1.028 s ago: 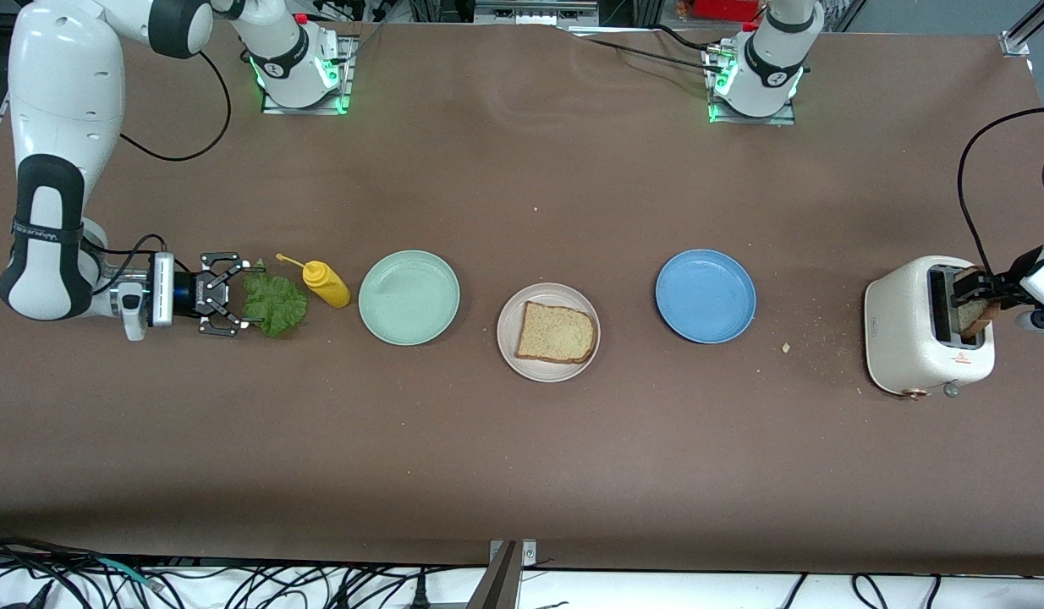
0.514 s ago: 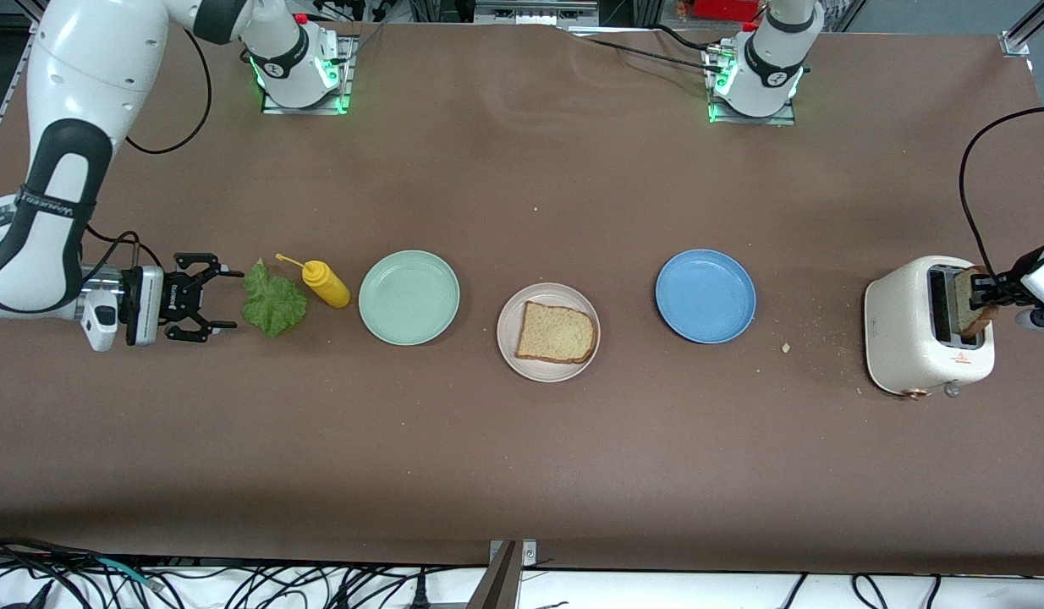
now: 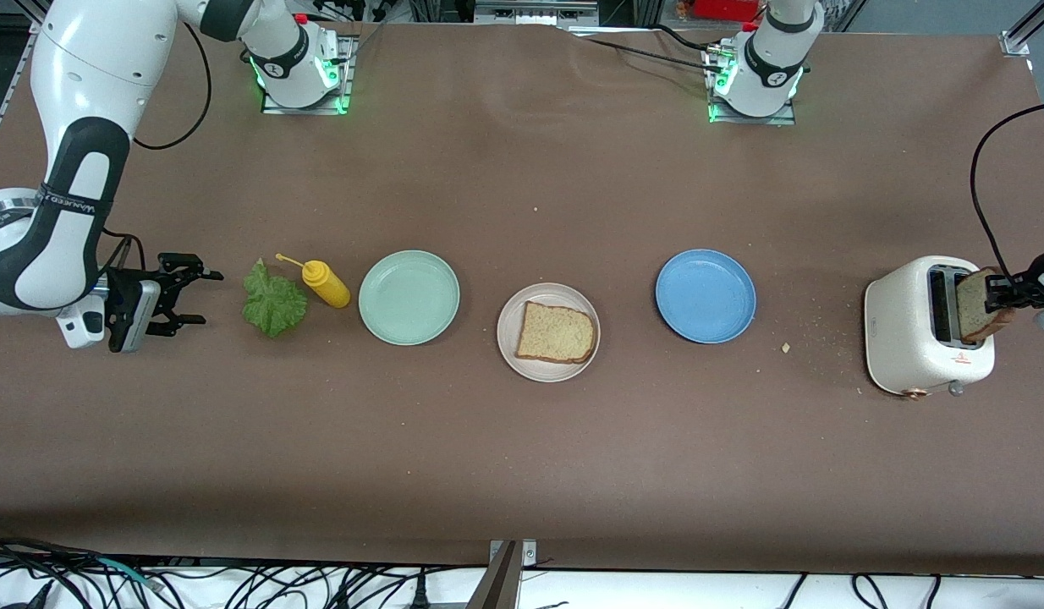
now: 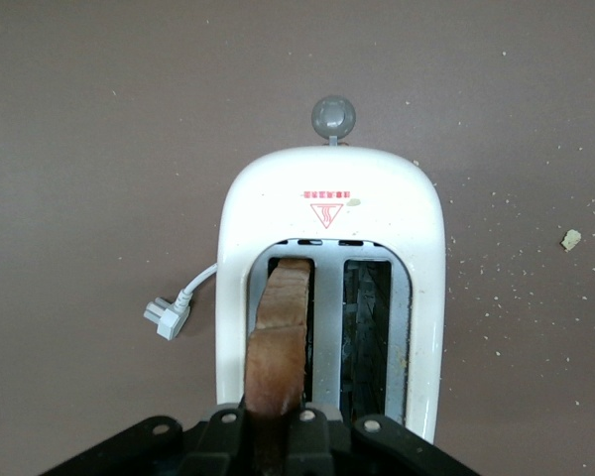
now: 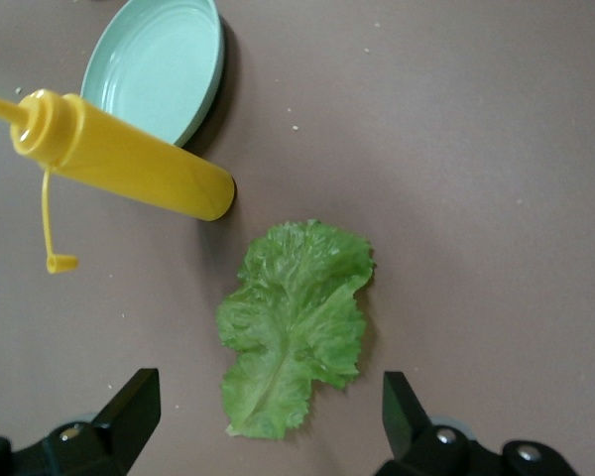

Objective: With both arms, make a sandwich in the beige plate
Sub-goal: 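Release the bottle and move the right gripper over the lettuce leaf, then grasp the lettuce leaf with the right gripper and lift it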

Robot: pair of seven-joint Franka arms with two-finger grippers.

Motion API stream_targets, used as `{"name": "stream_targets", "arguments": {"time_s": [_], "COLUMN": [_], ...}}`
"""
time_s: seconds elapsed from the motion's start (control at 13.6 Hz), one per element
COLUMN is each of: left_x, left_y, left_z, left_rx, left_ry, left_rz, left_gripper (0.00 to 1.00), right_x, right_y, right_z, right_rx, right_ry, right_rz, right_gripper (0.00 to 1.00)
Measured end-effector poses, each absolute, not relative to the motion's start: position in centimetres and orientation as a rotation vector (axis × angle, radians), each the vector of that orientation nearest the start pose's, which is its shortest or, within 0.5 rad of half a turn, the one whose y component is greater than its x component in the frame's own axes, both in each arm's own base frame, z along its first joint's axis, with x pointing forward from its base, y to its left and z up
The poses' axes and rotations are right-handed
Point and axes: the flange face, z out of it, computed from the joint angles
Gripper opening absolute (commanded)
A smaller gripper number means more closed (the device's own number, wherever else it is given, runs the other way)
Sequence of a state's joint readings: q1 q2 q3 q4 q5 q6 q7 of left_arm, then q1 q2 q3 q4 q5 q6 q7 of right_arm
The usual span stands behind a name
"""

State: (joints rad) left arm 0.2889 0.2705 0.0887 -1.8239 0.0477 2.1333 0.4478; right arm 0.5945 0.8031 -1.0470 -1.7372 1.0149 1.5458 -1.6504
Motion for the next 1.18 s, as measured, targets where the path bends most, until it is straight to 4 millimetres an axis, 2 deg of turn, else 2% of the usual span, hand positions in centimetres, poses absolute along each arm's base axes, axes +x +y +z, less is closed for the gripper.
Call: {"name": "stream_targets", "arguments": {"time_s": [0.15, 0.44, 0.59, 0.73, 0.88, 1.03, 1.18], "left_x": [58.8, 59.4, 60.0, 60.4, 60.6, 60.9, 61.3], "left_y": [23.1, 23.0, 22.6, 22.0, 21.4, 20.3, 18.9], "left_z": [40.2, 43.0, 45.3, 47.0, 47.4, 47.5, 48.0], "left_rx": [-3.063, -3.066, -3.063, -3.062, -3.063, -3.066, -3.068], "left_ry": [0.158, 0.179, 0.19, 0.205, 0.22, 0.247, 0.28], "left_rz": [-0.014, 0.005, -0.009, -0.013, -0.009, 0.003, 0.016], "left_gripper": [0.0, 0.0, 0.0, 0.0, 0.0, 0.0, 0.0], "right_x": [60.5, 62.0, 62.5, 63.0, 63.0, 61.8, 59.9], "right_y": [-10.8, -10.3, -9.3, -7.4, -5.5, -4.3, -3.5], "right_z": [26.6, 29.4, 30.4, 30.5, 29.3, 26.2, 22.8], "right_rx": [-2.388, -2.484, -2.564, -2.671, -2.726, -2.746, -2.764], "right_ry": [-1.025, -0.947, -0.907, -0.895, -0.893, -0.886, -0.878], "right_rz": [0.014, 0.075, 0.186, 0.291, 0.271, 0.2, 0.153], "right_gripper": [0.99, 0.99, 0.99, 0.99, 0.99, 1.0, 0.99]}}
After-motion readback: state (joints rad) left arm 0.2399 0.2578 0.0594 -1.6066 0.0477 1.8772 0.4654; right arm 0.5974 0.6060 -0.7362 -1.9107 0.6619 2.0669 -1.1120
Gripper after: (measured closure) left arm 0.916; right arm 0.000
